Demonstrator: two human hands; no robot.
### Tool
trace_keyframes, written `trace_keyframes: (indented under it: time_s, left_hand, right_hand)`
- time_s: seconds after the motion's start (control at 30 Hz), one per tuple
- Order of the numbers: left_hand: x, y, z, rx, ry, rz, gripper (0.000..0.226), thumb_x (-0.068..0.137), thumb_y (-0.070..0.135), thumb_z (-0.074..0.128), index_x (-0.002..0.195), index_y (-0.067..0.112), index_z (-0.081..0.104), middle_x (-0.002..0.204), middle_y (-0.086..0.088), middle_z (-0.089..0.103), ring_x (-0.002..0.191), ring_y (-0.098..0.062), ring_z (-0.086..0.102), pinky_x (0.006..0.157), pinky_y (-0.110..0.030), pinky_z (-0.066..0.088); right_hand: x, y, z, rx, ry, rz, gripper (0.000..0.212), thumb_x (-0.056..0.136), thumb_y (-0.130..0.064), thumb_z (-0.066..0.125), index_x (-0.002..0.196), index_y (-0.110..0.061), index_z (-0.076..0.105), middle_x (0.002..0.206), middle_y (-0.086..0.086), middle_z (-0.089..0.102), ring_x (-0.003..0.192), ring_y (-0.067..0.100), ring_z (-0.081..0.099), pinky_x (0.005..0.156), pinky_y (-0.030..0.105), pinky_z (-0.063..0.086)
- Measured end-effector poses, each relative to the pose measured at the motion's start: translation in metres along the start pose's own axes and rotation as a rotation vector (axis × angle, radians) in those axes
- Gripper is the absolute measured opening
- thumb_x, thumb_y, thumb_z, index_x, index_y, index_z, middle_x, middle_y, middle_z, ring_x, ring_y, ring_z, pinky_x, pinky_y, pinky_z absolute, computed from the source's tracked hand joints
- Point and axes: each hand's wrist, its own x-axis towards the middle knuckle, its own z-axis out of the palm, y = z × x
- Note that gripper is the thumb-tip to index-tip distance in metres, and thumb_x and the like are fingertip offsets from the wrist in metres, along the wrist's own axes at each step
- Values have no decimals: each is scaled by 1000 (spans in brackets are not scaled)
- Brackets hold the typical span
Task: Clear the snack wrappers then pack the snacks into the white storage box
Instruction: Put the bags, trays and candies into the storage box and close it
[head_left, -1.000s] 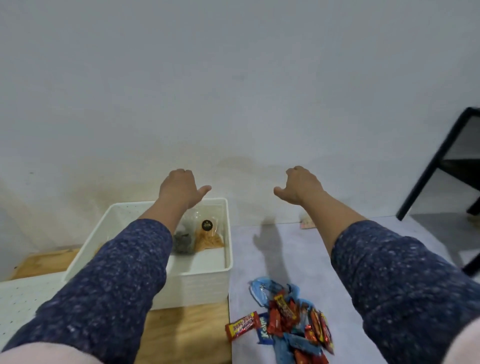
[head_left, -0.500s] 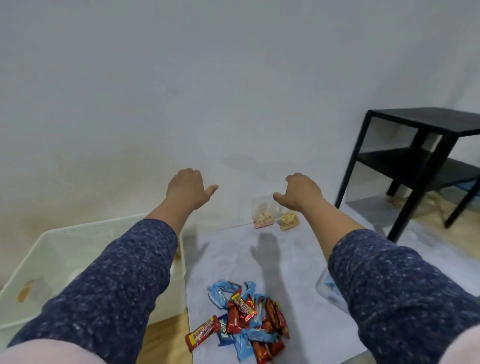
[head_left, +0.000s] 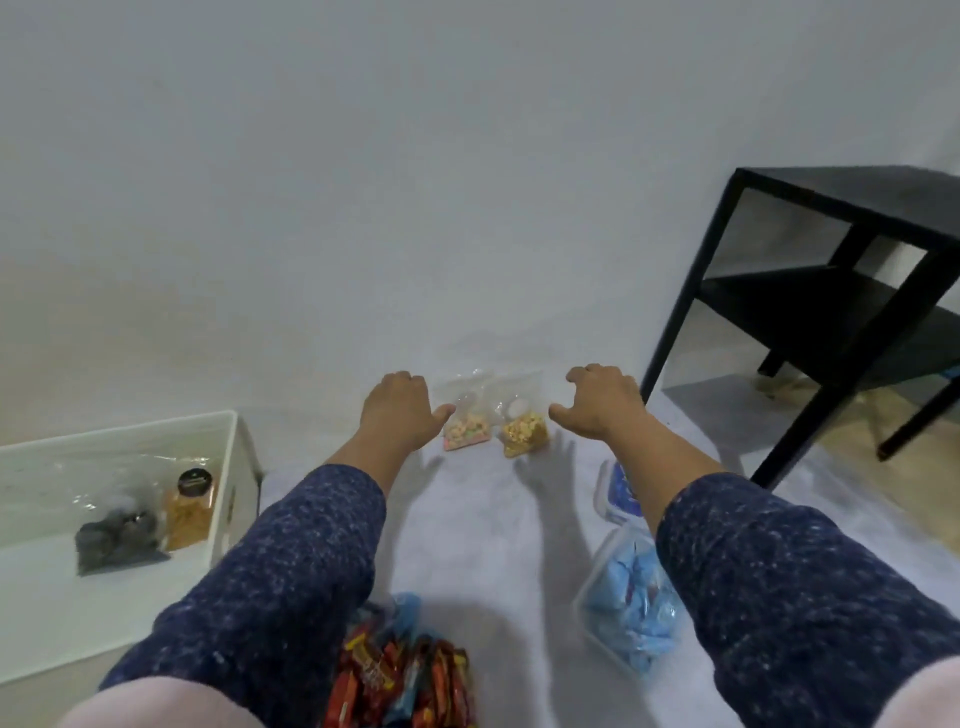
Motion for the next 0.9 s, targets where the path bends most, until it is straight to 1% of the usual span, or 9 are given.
trace_keyframes:
  time_s: [0.17,0.27,0.37,0.47,0.53,0.63,0.7,0.77,0.9]
  left_hand:
    - [48,32,56,-136,-114,-108,60,93,51,42,140,14,34,135,-14,44,126,-30,42,96,-39,42]
    - [70,37,88,-280,-158,-212,56,91,48,45,141,28,29,127,-18,46,119,-35,46,94,-42,43]
    - [88,38,112,-422,-137,-303,52,90,46,50,137,34,31,119,-19,45,103,-38,54,87,-43,50]
    - [100,40,127,-565,-67,-333,45,90,36,57,129,30,36,111,-12,40,81,-30,57,74,-32,47]
    - [104,41,135,-620,-14,-336,44,88,29,61,125,26,38,106,-8,37,72,-23,53,71,-27,41]
    - [106,41,146,-649,35,-291,49,83,19,68,124,20,40,105,-8,41,75,-19,48,71,-25,37]
    - [109,39,154,-649,48,-243,55,78,12,73,122,15,41,103,-10,49,84,-22,52,70,-25,37]
    - [112,37,159,-666,51,-212,55,76,6,73,120,13,41,101,-11,54,85,-24,56,66,-24,41]
    - [107,35,151,-723,-25,-214,53,80,3,68,123,17,40,101,-7,50,82,-20,54,63,-22,45]
  right_hand:
    - [77,33,37,232,-167,-82,54,86,-37,57,135,-24,42,135,12,41,118,30,50,96,36,43]
    - [116,36,66,311,-262,-129,49,83,-30,61,130,-27,47,130,13,41,107,30,55,88,33,47]
    - [146,34,97,432,-294,-172,44,79,-23,66,122,-27,56,124,15,46,99,29,58,79,26,46]
    - [166,29,121,573,-291,-212,43,78,-16,71,120,-21,61,119,13,56,98,27,60,74,22,41]
    - [175,26,133,647,-284,-201,46,75,-13,72,119,-21,62,116,11,57,98,24,59,72,15,39]
    - [183,21,143,783,-229,-185,42,69,-3,73,109,-13,66,103,8,58,85,18,53,55,-2,35]
    - [184,19,147,818,-215,-201,38,68,0,73,105,-9,66,100,3,60,87,14,49,56,0,35]
    - [182,17,147,832,-245,-171,36,70,-2,72,103,-13,65,93,-6,58,87,13,47,56,11,34]
    - [177,14,142,890,-311,-138,25,74,-3,68,90,-21,64,74,-12,46,79,15,46,61,21,38]
